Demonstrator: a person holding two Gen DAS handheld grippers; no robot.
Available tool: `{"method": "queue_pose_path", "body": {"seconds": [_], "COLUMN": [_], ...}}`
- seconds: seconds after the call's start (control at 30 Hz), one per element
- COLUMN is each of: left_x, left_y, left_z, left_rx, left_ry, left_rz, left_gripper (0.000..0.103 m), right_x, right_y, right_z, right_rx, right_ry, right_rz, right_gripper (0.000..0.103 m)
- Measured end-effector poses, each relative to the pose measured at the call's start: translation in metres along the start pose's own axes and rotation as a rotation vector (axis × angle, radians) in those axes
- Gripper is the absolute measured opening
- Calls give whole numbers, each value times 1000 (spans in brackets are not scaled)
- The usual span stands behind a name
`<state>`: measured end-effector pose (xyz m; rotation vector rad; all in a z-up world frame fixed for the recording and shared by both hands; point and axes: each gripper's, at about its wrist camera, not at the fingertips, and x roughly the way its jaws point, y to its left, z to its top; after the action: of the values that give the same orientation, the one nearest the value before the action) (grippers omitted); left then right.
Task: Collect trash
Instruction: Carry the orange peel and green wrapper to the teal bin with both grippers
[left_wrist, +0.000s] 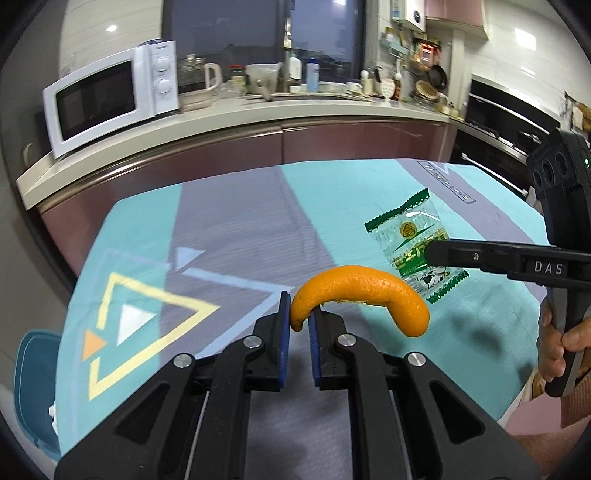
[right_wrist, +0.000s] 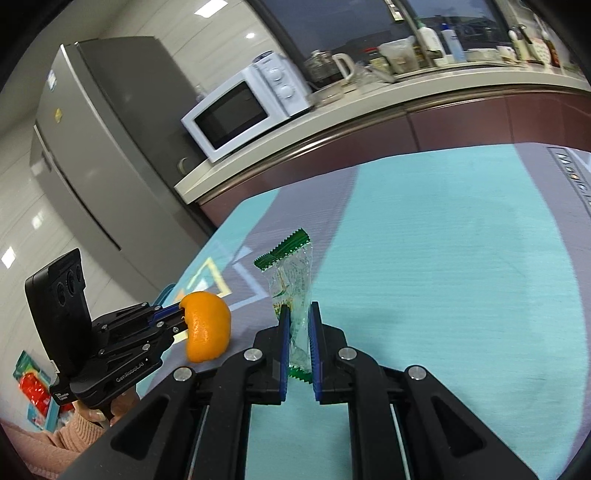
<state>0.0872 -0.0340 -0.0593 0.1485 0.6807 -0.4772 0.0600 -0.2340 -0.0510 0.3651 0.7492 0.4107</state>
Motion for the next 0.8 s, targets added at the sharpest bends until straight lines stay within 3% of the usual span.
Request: {"method": "queue_pose_path", "body": {"seconds": [0.8], "left_x": [-54], "left_y": [65], "left_z": [-29], "left_rx": [-133], "left_ry": [-16], "left_rz": [139], "left_gripper": [10], "right_x": [44], "right_y": [70], "right_z": [2], "right_rx": [-106], "right_ry": [78], "right_rz": [142], "right_gripper": [9]}}
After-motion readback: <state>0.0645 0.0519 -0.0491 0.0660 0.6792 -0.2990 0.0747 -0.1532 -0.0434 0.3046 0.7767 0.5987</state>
